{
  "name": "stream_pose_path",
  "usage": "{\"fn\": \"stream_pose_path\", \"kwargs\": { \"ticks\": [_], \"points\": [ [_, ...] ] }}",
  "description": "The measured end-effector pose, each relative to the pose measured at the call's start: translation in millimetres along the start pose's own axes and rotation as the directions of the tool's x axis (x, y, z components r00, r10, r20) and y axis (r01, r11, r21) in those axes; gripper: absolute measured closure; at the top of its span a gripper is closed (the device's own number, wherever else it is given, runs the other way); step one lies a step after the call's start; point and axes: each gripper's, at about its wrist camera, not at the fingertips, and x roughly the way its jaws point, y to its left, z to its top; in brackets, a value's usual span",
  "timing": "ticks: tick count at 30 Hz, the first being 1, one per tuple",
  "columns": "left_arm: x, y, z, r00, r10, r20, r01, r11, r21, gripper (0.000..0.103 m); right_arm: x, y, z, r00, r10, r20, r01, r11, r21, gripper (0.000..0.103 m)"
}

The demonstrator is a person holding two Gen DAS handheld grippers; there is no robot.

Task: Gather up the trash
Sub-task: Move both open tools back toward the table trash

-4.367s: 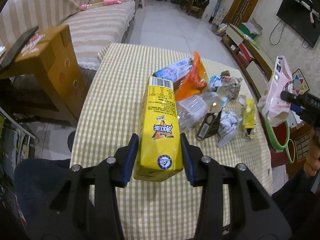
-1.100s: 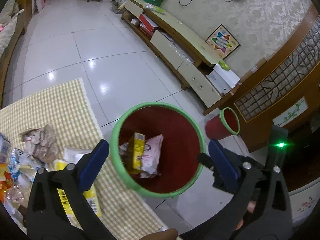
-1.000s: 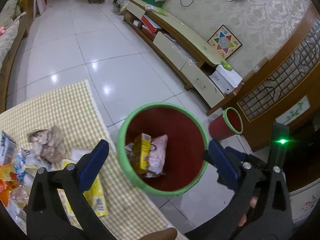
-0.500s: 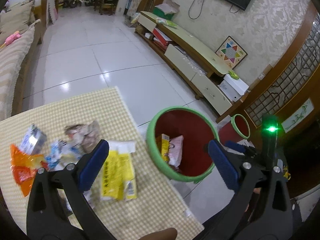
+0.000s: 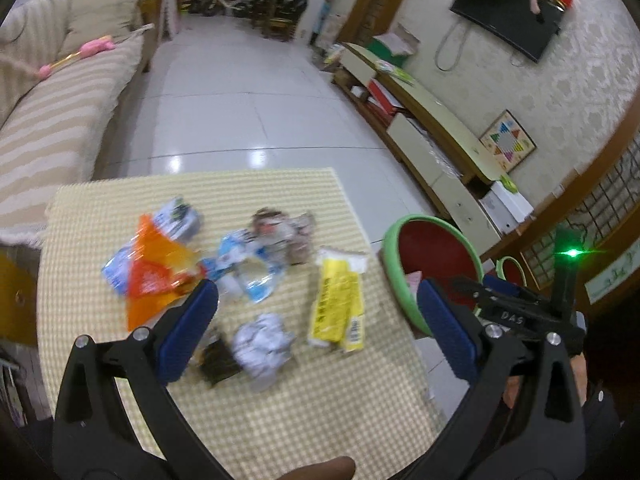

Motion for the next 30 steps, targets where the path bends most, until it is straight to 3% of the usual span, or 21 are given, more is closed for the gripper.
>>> {"fn": "stream_pose_path", "kwargs": {
  "ticks": [8,13,19,30],
  "points": [
    [-12.7,60.4,-27.1,0.999,0.030,-0.027,-0.032,0.996,-0.083,0.006,15.7,48.4,-12.3,0.997,0.065,-0.053,-0.068,0.995,-0.073,0.013],
    [-15.1,86.9,-45.9,0.998,0.045,-0.049,-0.051,0.990,-0.133,0.006,25.0,65.0,-18.7,0.995,0.058,-0.085,-0.067,0.992,-0.106,0.013],
    [-5.8,94.9,-66.9,0.995,0.056,-0.083,-0.068,0.986,-0.153,0.006,40.8,79.7,-25.0,0.993,0.034,-0.114,-0.050,0.989,-0.137,0.013],
    [30.1,90.4,-93.8,0.988,-0.029,-0.151,-0.003,0.978,-0.209,0.009,70.7,86.4,-28.5,0.987,0.001,-0.158,-0.026,0.987,-0.157,0.017]
  ]
}}
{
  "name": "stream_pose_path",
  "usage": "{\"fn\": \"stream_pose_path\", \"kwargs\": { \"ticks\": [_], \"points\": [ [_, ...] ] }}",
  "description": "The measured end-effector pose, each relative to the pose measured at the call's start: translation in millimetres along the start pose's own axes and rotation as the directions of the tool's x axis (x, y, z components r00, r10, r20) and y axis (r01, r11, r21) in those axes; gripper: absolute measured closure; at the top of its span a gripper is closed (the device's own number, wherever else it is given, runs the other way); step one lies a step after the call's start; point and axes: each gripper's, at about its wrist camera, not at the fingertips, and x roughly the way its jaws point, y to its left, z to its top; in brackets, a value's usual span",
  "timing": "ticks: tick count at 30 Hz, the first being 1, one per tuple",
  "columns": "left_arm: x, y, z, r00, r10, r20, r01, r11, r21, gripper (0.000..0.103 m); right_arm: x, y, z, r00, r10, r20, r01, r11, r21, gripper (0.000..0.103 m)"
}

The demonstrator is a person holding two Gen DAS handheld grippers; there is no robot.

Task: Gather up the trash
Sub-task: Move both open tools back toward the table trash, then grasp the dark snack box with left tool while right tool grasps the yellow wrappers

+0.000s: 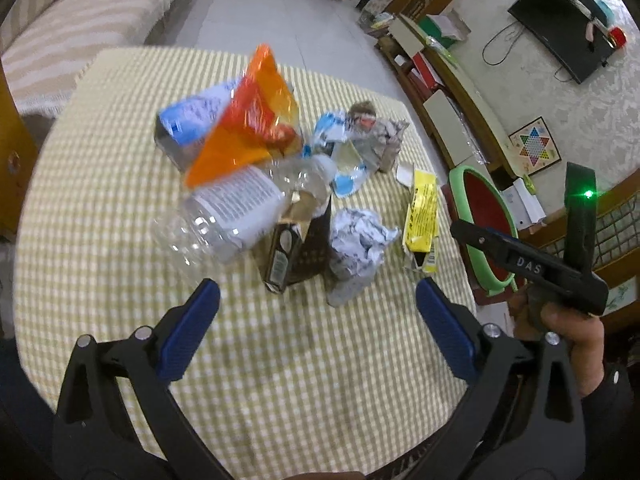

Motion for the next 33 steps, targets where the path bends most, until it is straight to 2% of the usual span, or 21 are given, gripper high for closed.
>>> {"fn": "stream_pose_path", "kwargs": {
  "ticks": [9,13,23,26,33],
  "points": [
    [28.8,25.6,-3.6,0.997,-0.052,-0.057,0.045,0.991,-0.126,0.023,21.5,0.6,4.1,0.999,-0.012,-0.032,0.012,1.000,0.000,0.019],
    [36.8,32.7,-1.2,0.997,-0.043,-0.059,0.034,0.989,-0.142,0.027,30.2,-0.4,5.7,0.999,-0.010,-0.046,0.010,1.000,0.004,0.021],
    [60.1,26.6,8.5,0.999,0.002,-0.044,-0.007,0.993,-0.120,0.032,47.9,-4.0,8.5,0.997,-0.008,-0.072,0.010,1.000,0.022,0.024],
    [61.0,25.8,14.3,1.000,0.009,-0.014,-0.011,0.994,-0.106,0.034,53.0,-7.8,10.4,0.997,0.007,-0.081,-0.004,0.999,0.040,0.024],
    [56.4,23.8,21.4,0.999,0.002,0.042,0.002,0.996,-0.086,0.054,61.7,-11.8,12.8,0.993,0.045,-0.108,-0.037,0.997,0.070,0.026]
  ]
}}
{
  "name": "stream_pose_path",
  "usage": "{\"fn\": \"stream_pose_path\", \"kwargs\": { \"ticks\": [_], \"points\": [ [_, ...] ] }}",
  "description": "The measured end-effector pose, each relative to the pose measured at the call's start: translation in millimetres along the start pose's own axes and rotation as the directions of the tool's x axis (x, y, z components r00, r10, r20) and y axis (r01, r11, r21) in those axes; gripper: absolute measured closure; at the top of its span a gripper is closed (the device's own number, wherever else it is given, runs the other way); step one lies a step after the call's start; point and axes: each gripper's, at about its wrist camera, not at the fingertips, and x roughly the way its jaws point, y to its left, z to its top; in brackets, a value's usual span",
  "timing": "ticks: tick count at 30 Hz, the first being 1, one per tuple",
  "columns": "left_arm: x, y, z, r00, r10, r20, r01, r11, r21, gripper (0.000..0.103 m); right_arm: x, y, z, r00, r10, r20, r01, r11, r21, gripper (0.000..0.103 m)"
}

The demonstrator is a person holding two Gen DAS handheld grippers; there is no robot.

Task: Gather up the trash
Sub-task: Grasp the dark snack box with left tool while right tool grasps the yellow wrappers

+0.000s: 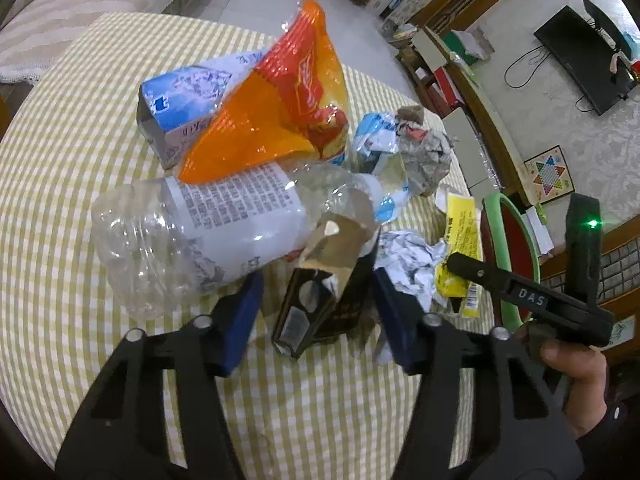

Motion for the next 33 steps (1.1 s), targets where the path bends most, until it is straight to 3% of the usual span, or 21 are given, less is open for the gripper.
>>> {"fn": "stream_pose_path", "kwargs": {
  "ticks": [5,14,24,33],
  "points": [
    [-0.8,-5.2,2.6,1.000,-0.022,0.014,0.022,1.000,0.021,0.062,-0.1,5.2,1.0,0.999,0.036,-0.010,-0.037,0.999,-0.025,0.047],
    [-8.2,0.4,-1.7,0.999,-0.038,0.020,0.037,0.999,0.016,0.066,-10.0,5.7,-2.1,0.998,0.055,-0.003,-0.055,0.998,-0.012,0.057],
    [-41.8,3.4,-5.4,0.997,-0.004,0.072,0.001,0.999,0.041,0.067,-23.4,7.4,-2.2,0.999,0.039,0.019,-0.038,0.999,-0.019,0.069],
    [-72.4,-2.7,-8.1,0.994,0.013,0.109,-0.022,0.996,0.081,0.068,-43.1,10.0,-8.5,0.998,0.049,0.050,-0.048,0.998,-0.027,0.070]
  ]
}}
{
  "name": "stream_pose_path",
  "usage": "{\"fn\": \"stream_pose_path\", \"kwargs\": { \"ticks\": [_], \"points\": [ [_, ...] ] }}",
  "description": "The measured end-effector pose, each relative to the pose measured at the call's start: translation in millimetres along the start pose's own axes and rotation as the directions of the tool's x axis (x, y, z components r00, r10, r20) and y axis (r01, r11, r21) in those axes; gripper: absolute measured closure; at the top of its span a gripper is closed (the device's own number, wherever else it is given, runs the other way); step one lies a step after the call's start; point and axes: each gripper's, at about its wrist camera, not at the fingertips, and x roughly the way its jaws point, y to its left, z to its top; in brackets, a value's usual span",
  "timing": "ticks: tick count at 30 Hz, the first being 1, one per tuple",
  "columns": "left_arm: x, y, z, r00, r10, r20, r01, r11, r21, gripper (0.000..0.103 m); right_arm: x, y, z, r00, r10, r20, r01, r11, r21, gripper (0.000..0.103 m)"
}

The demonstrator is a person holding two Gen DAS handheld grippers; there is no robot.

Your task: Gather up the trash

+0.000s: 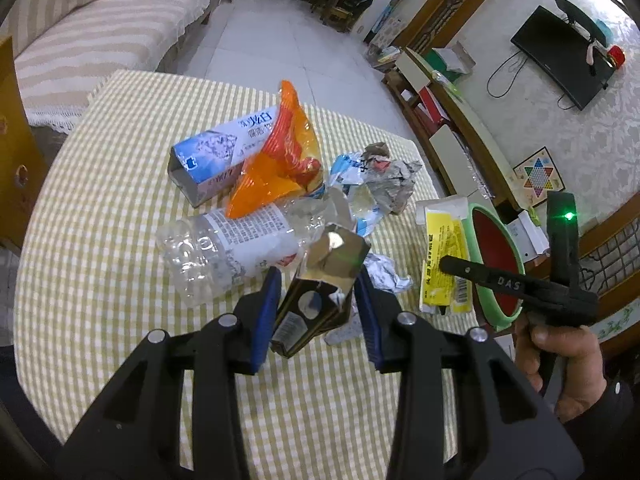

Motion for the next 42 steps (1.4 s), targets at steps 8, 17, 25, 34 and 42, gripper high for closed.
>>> {"fn": "stream_pose_path", "kwargs": {
  "ticks": [8,17,25,34,42],
  "points": [
    [-22.3,-17.9,3.7,0.999,0.011,0.030,-0.012,0.999,0.042,0.068,-27.1,2.9,-5.6,0.998,0.034,0.044,-0.033,0.999,-0.011,0.070],
    [-33.6,-33.8,9.7,0.999,0.014,0.052,-0.018,0.997,0.072,0.068,-46.7,0.1,-7.6,0.995,0.051,0.082,-0.050,0.999,-0.015,0.070],
    [-28.7,-46.0,16.3,0.999,0.007,0.046,-0.011,0.995,0.101,0.068,-57.7,-8.5,-5.7,0.992,0.058,0.110,-0.058,0.998,0.002,0.070],
    [-11.0,-89.6,31.6,0.999,-0.042,0.027,0.036,0.983,0.180,0.069,-76.9,-37.0,-3.1,0.987,0.049,0.153,-0.058,0.997,0.059,0.070],
    [12.1,-144.6,48.0,0.995,-0.096,0.005,0.091,0.961,0.263,0.069,-108.2,-82.0,-0.4,0.975,0.019,0.223,-0.056,0.986,0.159,0.070]
  ]
}}
